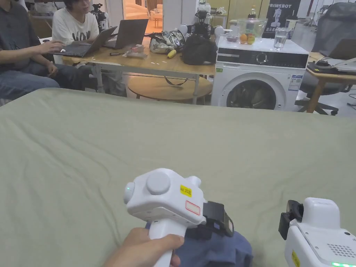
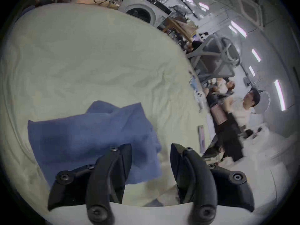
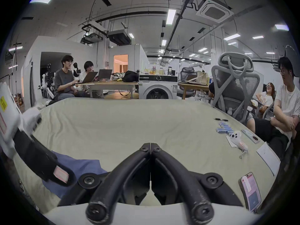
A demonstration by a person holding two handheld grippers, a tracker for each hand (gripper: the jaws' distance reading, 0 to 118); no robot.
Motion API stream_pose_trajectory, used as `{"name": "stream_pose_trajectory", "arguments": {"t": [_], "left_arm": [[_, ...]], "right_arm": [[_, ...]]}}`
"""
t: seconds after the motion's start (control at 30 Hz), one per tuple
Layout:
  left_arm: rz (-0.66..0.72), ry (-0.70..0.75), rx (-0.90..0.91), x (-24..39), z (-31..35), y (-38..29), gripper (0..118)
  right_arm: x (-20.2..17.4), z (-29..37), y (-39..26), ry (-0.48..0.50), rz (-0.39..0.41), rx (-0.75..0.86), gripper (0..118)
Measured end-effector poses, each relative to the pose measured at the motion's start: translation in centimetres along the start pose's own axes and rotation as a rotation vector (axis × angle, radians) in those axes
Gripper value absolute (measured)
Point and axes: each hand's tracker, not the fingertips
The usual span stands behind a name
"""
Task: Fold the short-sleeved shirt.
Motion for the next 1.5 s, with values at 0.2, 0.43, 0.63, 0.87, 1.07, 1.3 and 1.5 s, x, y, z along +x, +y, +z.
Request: {"name": "stream_pose_trajectory", "arguments": {"t": [0.2,0.43,0.63,0.87,1.07,1.3,1.5], "left_arm": [[-0.031,0.083,0.039,-1.6,-1.0,0.6,8],[0.036,-0.055,-0.144,-4.3,-9.0,-1.5,2],[0.022,-0.006,-0.110,-4.8,-10.1,-2.3,0],[-0.010,-0.025,0.007,-3.9,-5.7,-1.6,0],[-0.163,0.133,0.363,-4.6,2.5,-1.3,0],[-0.336,0.432,0.802,-6.1,7.8,-4.1,0],[-0.441,0.611,1.067,-6.5,10.1,-6.7,0]], "right_arm": [[0.4,0.0,-0.2,-0.007,-0.007,-0.008,0],[0.7,-0.4,-0.5,-0.013,-0.007,-0.018,0],[0.6,-0.5,-0.4,-0.013,-0.002,-0.022,0],[-0.4,-0.9,0.1,-0.006,-0.017,0.009,0],[-1.6,-1.8,0.9,0.012,-0.029,0.065,0],[-3.7,-3.0,1.5,0.041,-0.027,0.104,0],[-4.7,-2.4,3.2,0.055,-0.039,0.182,0]]}}
